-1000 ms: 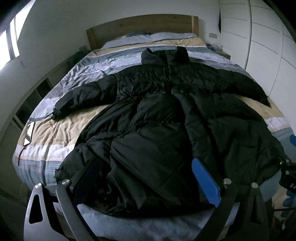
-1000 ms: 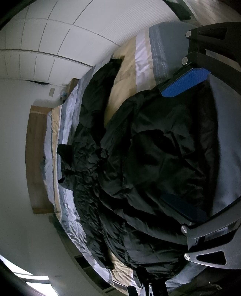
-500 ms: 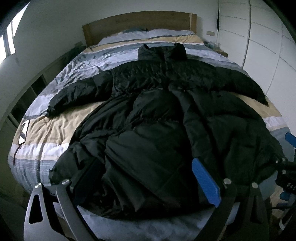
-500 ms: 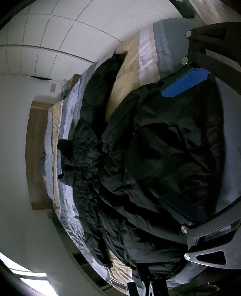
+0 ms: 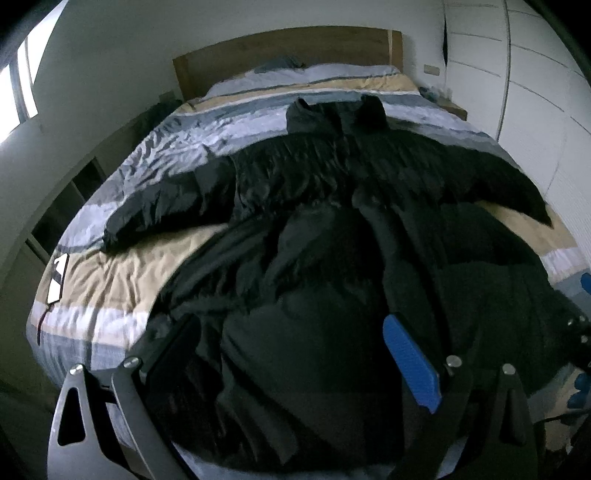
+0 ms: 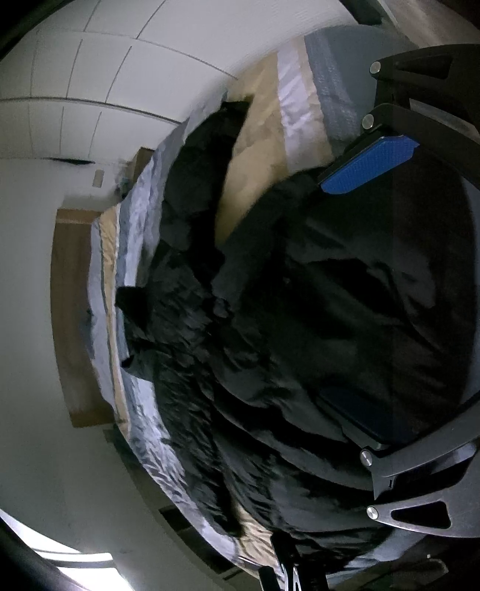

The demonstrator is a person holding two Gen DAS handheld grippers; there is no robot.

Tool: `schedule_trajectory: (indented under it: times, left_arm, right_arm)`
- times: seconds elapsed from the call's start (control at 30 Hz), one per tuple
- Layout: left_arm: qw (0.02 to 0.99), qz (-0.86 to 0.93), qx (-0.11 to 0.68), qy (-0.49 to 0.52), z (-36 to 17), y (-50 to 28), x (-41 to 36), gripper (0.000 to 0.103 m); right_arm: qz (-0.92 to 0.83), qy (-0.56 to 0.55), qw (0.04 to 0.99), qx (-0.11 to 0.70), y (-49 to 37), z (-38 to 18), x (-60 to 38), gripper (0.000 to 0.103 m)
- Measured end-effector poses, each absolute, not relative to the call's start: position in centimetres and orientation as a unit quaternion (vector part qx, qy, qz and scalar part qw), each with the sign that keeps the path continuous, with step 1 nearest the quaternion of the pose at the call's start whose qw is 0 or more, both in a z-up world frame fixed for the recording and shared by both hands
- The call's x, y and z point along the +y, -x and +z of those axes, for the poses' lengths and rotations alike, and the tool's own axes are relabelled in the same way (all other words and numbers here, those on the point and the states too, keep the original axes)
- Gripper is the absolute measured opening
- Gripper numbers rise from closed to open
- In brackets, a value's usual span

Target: Fold large clothes

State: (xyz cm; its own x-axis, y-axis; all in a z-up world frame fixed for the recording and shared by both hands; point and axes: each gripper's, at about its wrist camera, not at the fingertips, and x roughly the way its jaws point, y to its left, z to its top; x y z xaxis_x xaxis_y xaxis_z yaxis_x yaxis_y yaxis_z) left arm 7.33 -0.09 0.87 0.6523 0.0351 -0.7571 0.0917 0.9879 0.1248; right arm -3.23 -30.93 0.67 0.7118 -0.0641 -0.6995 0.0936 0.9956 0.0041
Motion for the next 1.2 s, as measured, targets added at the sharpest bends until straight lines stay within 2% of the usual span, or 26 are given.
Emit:
schedule_trajectory:
  times: [0.27,0.6,0.9,1.2]
  left_arm:
    - [0.914,-0.007,0.397,-0.079,2.7,-11.9,-1.0,0.1]
    - [0.915,-0.008,0.395,-0.083,2.2,-17.4,-2.5,0.1]
    - [0.91,-0.005,0.405,-0.09,0.0,-21.2,-3.7,0.1]
    - [0.902,0.025,0.422,-0.087,-2.2,-24.7,-2.1,0.1]
  right_arm:
    - [-0.079,-0.033,0.931,0.355,-1.9,3.5,-35.4,0.103]
    - [-0.146,-0.056,0.93,0.332,-9.5,5.4,-42.2,0.103]
    - [-0.181,-0.134,0.901,0.371,-13.7,0.0,-48.1,0.103]
    - [-0.207,-0.291,0.848,0.392,-14.3,-8.6,-57.2,0.103]
